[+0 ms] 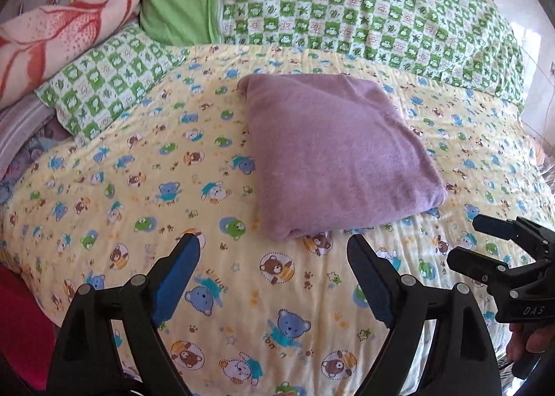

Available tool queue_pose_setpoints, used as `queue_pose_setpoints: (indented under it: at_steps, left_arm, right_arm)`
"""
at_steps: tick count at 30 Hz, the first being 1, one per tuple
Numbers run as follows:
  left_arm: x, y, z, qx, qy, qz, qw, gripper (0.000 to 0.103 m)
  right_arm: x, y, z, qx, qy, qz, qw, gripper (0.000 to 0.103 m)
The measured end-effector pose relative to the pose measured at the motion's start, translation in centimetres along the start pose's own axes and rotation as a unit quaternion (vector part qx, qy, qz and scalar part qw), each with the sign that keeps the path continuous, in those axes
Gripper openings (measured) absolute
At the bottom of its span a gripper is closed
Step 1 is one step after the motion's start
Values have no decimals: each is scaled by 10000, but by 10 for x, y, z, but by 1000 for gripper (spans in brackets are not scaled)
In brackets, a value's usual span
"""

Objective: Fold small clothes

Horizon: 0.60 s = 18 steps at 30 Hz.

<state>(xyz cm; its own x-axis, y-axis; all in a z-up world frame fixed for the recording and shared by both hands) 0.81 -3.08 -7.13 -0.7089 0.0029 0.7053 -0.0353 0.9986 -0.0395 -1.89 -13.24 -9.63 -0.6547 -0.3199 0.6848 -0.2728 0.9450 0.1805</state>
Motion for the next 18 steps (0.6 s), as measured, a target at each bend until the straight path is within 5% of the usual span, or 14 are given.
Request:
queue_pose_setpoints:
  at_steps: [18]
  left_arm:
    - [-20,3,3,-66,66,-137,9999,88]
  right_arm:
    - [-21,-4,-9,135,-83,127,9998,90]
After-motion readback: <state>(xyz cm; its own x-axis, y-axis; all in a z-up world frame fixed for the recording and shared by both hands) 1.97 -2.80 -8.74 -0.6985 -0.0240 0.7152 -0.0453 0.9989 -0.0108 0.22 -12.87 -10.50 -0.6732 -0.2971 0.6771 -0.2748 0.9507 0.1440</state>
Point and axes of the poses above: each gripper's, at about its wrist camera, not at the fingertips, and x roughly against the way its jaws point, y to its left, z to its underside, the point moved 5 cm from there along -x, roughly the way its jaws point, and after that the axes turned 3 degrees about x, right-handed, at the moved point
